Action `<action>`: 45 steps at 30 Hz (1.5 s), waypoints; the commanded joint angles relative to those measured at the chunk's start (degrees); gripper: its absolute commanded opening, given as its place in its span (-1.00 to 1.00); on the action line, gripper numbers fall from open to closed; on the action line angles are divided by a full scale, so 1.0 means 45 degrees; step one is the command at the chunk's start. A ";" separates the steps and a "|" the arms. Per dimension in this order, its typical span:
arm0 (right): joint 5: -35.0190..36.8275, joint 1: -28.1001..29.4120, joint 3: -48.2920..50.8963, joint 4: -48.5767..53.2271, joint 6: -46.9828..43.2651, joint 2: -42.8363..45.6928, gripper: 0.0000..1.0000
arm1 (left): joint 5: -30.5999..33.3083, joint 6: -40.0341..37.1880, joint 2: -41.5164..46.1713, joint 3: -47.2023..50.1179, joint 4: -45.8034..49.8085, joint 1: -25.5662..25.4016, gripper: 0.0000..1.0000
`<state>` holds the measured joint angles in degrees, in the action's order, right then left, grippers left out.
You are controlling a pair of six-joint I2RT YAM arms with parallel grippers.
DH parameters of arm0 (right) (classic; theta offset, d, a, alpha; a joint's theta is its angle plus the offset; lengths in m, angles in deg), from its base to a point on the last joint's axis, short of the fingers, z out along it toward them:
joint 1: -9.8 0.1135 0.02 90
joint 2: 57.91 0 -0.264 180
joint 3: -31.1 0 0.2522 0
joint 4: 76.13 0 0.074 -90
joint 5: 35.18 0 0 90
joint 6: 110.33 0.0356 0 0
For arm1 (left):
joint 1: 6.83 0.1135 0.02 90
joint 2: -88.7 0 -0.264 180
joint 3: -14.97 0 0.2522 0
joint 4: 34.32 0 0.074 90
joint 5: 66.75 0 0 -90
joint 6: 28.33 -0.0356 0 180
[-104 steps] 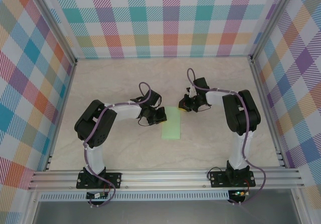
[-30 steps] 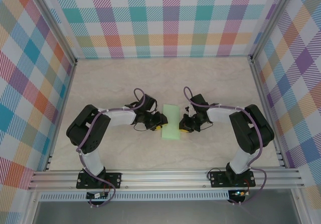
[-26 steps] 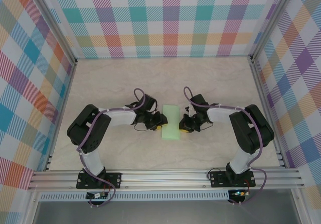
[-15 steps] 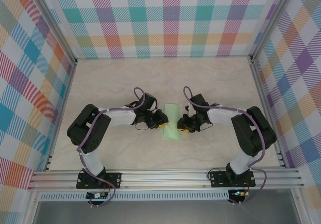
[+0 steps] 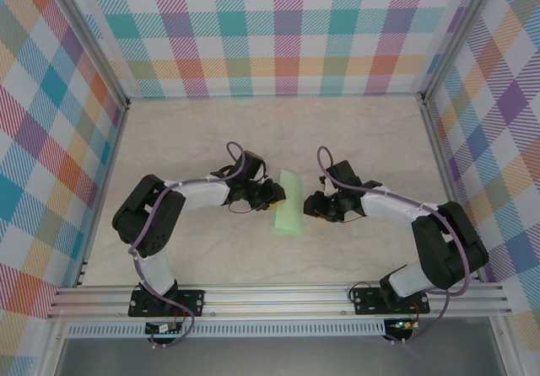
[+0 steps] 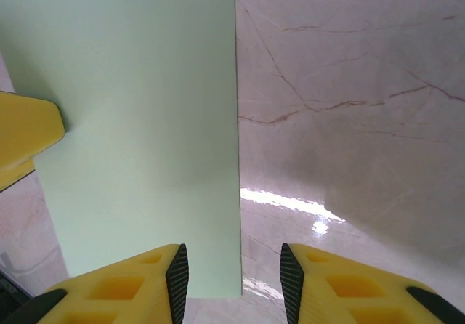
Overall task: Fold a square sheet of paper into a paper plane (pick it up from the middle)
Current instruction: Fold the triangle a second time at the center of the table.
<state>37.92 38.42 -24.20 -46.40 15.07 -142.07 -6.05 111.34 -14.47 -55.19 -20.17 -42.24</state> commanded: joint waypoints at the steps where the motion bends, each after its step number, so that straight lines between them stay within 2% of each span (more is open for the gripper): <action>1: 0.0047 0.0124 0.0109 0.0058 0.0122 -0.0010 -0.19 | -0.0444 -0.0358 0.0030 -0.0247 -0.0060 0.0210 -0.53; 11: -0.0005 0.0148 0.0079 0.0164 0.0154 0.0260 -0.19 | -0.1241 -0.1172 -0.0450 -0.0896 -0.0178 0.0507 -0.76; 15: 0.0046 0.0150 0.0103 0.0200 0.0179 0.0362 -0.19 | -0.1464 -0.1851 -0.0616 -0.1387 0.0420 0.0557 -0.69; 20: 0.0103 0.0144 0.0145 0.0220 0.0185 0.0382 -0.19 | -0.1469 -0.2281 -0.0742 -0.1565 0.0766 0.0586 -0.69; 27: 0.0309 0.0144 0.0128 0.0372 0.0239 0.0526 -0.20 | -0.1617 -0.3020 -0.0740 -0.1919 0.1175 0.0610 -0.96; 30: 0.0548 0.0144 0.0225 0.0315 0.0395 0.0936 -0.20 | -0.1813 -0.3463 -0.0733 -0.2410 0.1516 0.0605 -1.00; 38: 0.1148 0.0353 0.0701 -0.0150 0.0580 0.2409 -0.08 | -0.2025 -0.4874 -0.1180 -0.3917 0.3896 0.0606 -1.00; 42: 0.1252 0.0541 0.0579 -0.0100 0.0570 0.2174 -0.06 | -0.2861 -0.4900 -0.1447 -0.3795 0.3572 0.0586 -0.98; 45: 0.1343 0.0780 0.0432 -0.0153 0.0581 0.1784 -0.07 | -0.2893 -0.5573 -0.1663 -0.4206 0.4445 0.0513 -0.98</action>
<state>42.88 40.93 -21.71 -46.53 17.01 -132.58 -16.63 89.96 -20.79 -72.35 -5.16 -40.06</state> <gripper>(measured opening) 0.467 0.045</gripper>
